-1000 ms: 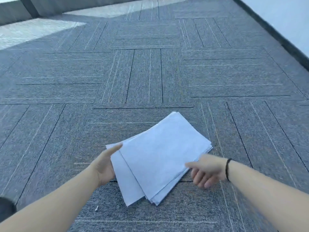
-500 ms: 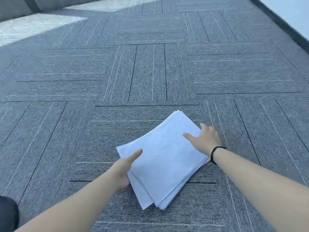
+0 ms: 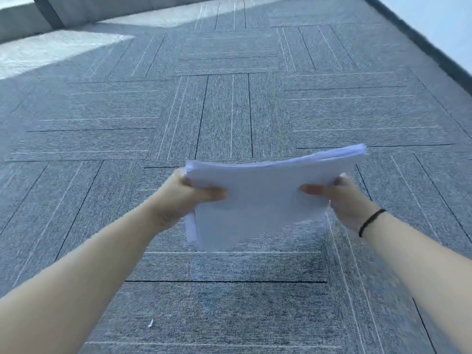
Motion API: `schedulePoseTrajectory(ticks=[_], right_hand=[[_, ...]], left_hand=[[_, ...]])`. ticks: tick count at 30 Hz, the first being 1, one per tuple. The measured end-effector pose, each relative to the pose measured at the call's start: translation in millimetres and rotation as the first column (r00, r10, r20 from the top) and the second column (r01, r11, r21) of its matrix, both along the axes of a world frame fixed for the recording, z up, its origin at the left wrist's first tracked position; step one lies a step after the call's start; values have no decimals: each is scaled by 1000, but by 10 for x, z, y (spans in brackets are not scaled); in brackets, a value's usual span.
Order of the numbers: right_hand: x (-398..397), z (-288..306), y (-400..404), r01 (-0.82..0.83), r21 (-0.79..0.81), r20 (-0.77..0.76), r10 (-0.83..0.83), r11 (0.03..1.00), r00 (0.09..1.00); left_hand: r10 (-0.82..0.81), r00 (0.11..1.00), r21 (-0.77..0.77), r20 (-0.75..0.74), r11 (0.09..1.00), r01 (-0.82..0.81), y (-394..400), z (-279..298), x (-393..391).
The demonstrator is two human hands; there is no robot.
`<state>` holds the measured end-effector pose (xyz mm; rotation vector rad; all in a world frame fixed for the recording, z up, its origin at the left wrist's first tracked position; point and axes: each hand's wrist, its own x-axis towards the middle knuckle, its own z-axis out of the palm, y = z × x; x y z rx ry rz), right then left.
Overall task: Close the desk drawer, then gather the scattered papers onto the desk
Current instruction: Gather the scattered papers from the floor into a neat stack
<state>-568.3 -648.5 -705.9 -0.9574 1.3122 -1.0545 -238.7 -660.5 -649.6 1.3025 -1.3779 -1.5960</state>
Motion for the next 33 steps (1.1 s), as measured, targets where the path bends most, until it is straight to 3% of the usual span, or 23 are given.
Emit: schedulePoseTrajectory(ticks=[4,9,12,15,19,22,27,30,33], right_hand=[[-102,129,2,15,-55,77,-11,998,997],[70,-157,146,98,76,-97,-91,992,991],[225,-157,113,182,56,-109,-175,982,978],[331,-195,47,156,49,-157,-147,987,977],[370,-295,48,180,129,-160,-158,975,974],[394,-246,70,175,124,-80,-166,977,983],[384,175,34,-21,142,-9,23,990,1000],[470,775,80,-133,157,53,126,979,991],[640,1602,173,-209,207,151,180,956,972]], left_hand=[[53,999,-139,-3,989,-53,-58,164,94],[243,967,50,72,968,-247,149,-439,218],[240,967,114,84,962,-249,238,-680,124],[275,961,153,43,948,-278,172,-642,-66],[348,937,198,-12,920,-339,75,-597,-194],[432,901,190,38,882,-431,56,-593,-123],[376,926,261,26,892,-369,-22,-115,204],[256,966,344,27,905,-249,57,463,475],[256,967,409,10,881,-238,288,1268,733]])
